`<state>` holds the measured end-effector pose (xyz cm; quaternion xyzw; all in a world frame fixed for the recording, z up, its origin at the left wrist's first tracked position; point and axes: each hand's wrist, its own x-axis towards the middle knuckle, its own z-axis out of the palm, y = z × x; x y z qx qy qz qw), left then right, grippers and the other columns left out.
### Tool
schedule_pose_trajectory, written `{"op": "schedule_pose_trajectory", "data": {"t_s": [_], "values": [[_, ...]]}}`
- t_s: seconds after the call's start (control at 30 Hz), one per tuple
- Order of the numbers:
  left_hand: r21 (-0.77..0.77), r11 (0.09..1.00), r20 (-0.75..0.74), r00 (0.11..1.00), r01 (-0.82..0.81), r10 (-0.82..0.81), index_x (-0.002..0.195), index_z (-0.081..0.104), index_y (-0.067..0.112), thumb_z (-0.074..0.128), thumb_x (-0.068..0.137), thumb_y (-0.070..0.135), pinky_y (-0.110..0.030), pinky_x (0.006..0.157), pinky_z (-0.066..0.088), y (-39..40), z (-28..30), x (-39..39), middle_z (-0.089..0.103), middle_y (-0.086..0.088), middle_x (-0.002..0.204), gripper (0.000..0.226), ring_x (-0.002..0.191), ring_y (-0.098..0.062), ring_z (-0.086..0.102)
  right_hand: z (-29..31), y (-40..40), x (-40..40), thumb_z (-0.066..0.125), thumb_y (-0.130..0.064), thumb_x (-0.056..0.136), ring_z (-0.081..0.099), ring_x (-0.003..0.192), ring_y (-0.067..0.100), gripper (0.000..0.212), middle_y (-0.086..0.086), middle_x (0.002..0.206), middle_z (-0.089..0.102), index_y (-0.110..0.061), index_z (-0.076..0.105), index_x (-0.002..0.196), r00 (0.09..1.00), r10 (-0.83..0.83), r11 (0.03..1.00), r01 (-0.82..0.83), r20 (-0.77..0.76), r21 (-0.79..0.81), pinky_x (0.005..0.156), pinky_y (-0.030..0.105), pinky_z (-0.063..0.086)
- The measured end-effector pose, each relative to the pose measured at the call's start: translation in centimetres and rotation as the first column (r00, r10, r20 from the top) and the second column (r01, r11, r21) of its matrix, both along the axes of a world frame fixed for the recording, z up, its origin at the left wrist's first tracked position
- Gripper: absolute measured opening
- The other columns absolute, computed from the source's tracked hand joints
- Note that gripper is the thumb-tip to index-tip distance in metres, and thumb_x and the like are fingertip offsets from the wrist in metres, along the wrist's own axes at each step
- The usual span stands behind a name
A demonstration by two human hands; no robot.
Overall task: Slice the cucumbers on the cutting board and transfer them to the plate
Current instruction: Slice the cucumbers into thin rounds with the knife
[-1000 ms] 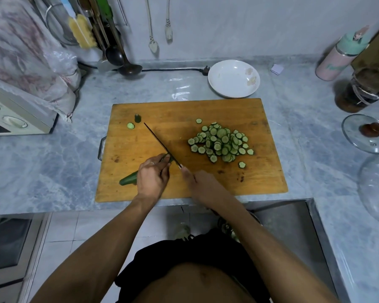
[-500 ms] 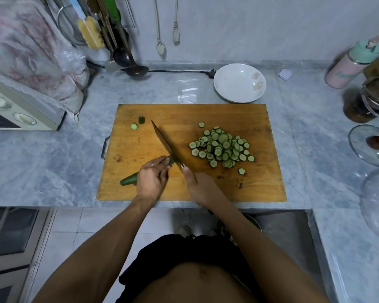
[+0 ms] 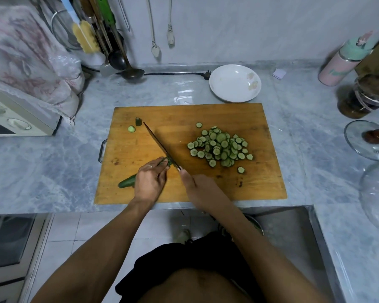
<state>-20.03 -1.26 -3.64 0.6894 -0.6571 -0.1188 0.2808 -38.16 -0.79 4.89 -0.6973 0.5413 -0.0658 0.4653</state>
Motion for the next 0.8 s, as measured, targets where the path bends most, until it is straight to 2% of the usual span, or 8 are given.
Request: {"op": "schedule_pose_trajectory", "data": {"t_s": [0.17,0.27,0.37,0.5,0.6,0.8], "values": [[-0.03,0.999,0.032,0.999,0.014,-0.013,0.1,0.075,0.001,0.069,0.081,-0.001,-0.026,0.093,0.042,0.2,0.0,0.0,0.07,-0.017,0.109,0.02,0.099,-0.031,0.067,-0.2,0.4,0.2,0.019,-0.055,0.104,0.046,0.058,0.011,0.064,0.004,0.063,0.05,-0.015,0.046,0.062,0.997,0.038,0.999,-0.04,-0.072,-0.033,0.05,0.027,0.026],[-0.026,1.0,0.029,1.0,0.01,-0.009,0.101,0.075,0.001,0.067,0.083,0.001,-0.027,0.093,0.042,0.1,-0.2,0.1,0.07,-0.017,0.11,0.02,0.099,-0.031,0.067,-0.1,0.6,0.3,0.019,-0.055,0.103,0.047,0.058,0.012,0.065,0.005,0.062,0.051,-0.013,0.047,0.062,0.998,0.031,0.999,-0.034,-0.063,-0.042,0.054,0.032,0.028],[-0.022,1.0,0.012,1.0,0.009,-0.009,0.102,0.075,0.001,0.065,0.084,0.004,-0.028,0.093,0.044,0.2,-0.3,0.1,0.07,-0.017,0.11,0.021,0.099,-0.032,0.067,0.3,0.6,0.6,0.019,-0.054,0.104,0.047,0.059,0.011,0.066,0.005,0.063,0.052,-0.012,0.049,0.063,0.997,0.037,0.999,-0.039,-0.071,-0.029,0.058,0.032,0.031],[-0.014,1.0,-0.006,1.0,0.01,-0.01,0.107,0.074,0.004,0.063,0.086,0.008,-0.031,0.092,0.049,0.1,-0.3,0.2,0.07,-0.014,0.113,0.023,0.101,-0.03,0.066,0.6,0.5,0.6,0.018,-0.053,0.105,0.045,0.056,0.012,0.066,0.004,0.06,0.049,-0.013,0.045,0.06,0.997,0.037,0.999,-0.037,-0.069,-0.011,0.049,0.027,0.029],[-0.023,0.999,-0.012,0.999,0.032,-0.032,0.109,0.073,0.005,0.061,0.086,0.009,-0.025,0.093,0.046,0.2,-0.3,0.3,0.07,-0.013,0.114,0.026,0.102,-0.028,0.066,0.1,0.0,0.7,0.018,-0.056,0.103,0.051,0.051,0.014,0.069,0.004,0.055,0.052,-0.012,0.049,0.059,0.998,0.009,1.0,-0.009,-0.055,0.0,0.051,0.028,0.038],[-0.026,0.999,-0.009,1.0,0.029,-0.029,0.109,0.073,0.005,0.064,0.084,0.004,-0.019,0.09,0.042,0.1,-0.2,0.3,0.07,-0.011,0.112,0.026,0.1,-0.026,0.066,-1.6,-0.3,1.3,0.018,-0.055,0.104,0.048,0.055,0.013,0.066,0.001,0.058,0.05,-0.016,0.046,0.058,0.999,-0.031,0.999,0.031,-0.045,-0.011,0.052,0.029,0.031]]}}
